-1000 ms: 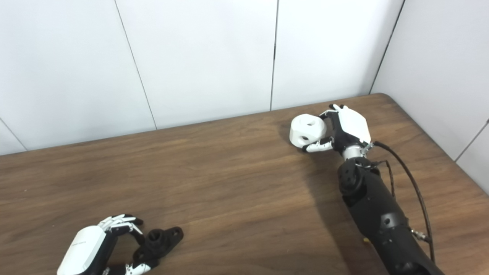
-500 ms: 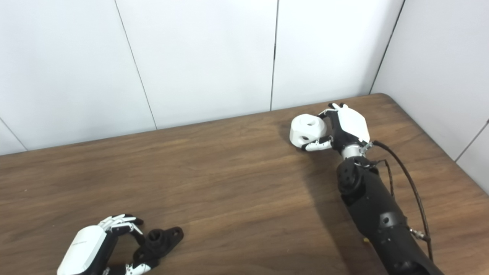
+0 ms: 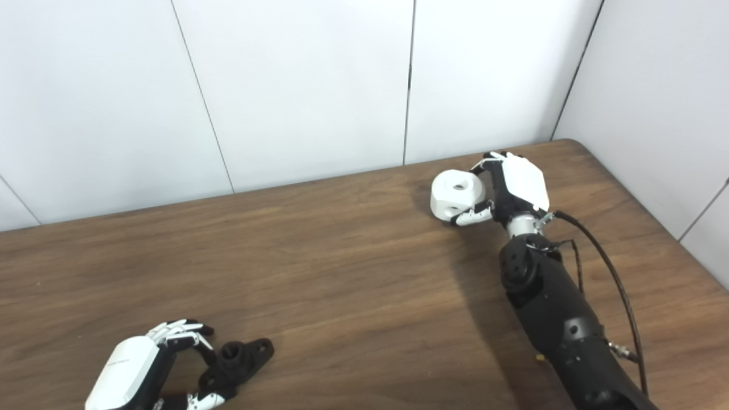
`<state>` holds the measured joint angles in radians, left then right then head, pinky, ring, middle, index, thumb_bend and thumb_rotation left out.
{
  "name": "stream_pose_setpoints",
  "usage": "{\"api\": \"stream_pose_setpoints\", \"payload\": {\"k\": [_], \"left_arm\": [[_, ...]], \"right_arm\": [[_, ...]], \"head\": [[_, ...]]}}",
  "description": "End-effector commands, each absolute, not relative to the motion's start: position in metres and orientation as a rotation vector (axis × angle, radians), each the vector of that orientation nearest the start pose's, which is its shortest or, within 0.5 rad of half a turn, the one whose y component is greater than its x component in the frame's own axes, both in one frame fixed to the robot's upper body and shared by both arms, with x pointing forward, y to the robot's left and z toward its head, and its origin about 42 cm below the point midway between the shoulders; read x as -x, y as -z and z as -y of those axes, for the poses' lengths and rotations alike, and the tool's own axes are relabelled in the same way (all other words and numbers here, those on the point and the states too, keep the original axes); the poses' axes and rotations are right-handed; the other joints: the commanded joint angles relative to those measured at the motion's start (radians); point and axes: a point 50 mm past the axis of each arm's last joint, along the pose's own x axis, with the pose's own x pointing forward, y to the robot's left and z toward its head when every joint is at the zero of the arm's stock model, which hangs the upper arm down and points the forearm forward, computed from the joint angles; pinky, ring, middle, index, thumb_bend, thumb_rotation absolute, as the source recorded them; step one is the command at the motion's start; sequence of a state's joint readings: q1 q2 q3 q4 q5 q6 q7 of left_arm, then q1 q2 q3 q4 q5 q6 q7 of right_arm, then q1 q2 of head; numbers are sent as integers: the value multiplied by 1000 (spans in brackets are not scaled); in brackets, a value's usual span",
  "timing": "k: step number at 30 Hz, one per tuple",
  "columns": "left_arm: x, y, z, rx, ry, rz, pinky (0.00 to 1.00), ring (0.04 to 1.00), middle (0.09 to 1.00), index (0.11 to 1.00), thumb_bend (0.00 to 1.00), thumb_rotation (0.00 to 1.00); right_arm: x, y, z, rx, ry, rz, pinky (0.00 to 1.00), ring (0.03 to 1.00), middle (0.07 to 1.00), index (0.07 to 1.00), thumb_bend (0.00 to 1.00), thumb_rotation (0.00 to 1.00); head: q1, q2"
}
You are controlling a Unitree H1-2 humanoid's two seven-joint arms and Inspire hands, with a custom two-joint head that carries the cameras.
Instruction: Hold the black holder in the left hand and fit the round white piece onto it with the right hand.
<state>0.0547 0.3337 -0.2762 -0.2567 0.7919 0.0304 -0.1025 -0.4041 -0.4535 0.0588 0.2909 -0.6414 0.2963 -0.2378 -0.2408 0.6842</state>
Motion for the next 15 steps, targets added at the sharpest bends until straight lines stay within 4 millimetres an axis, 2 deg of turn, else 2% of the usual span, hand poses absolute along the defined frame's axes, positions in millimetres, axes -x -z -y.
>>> {"api": "stream_pose_setpoints", "payload": {"k": [1,10,15], "left_arm": [[-244,-126,-236,-1143,368,110,887,834,752,484,522,46],[-243,-126,-234,-1143,368,109,883,833,751,484,522,46],[-242,-126,-233,-1142,367,110,884,833,751,484,522,45]], "right_arm": [[-418,-213,364,1110,440,84,1000,934,849,484,521,132],[-414,-211,365,1093,429,98,1000,927,838,485,521,131],[-406,-218,358,1062,395,142,1000,914,833,485,521,133]], "head": [[0,1],[24,5],[48,10]]}}
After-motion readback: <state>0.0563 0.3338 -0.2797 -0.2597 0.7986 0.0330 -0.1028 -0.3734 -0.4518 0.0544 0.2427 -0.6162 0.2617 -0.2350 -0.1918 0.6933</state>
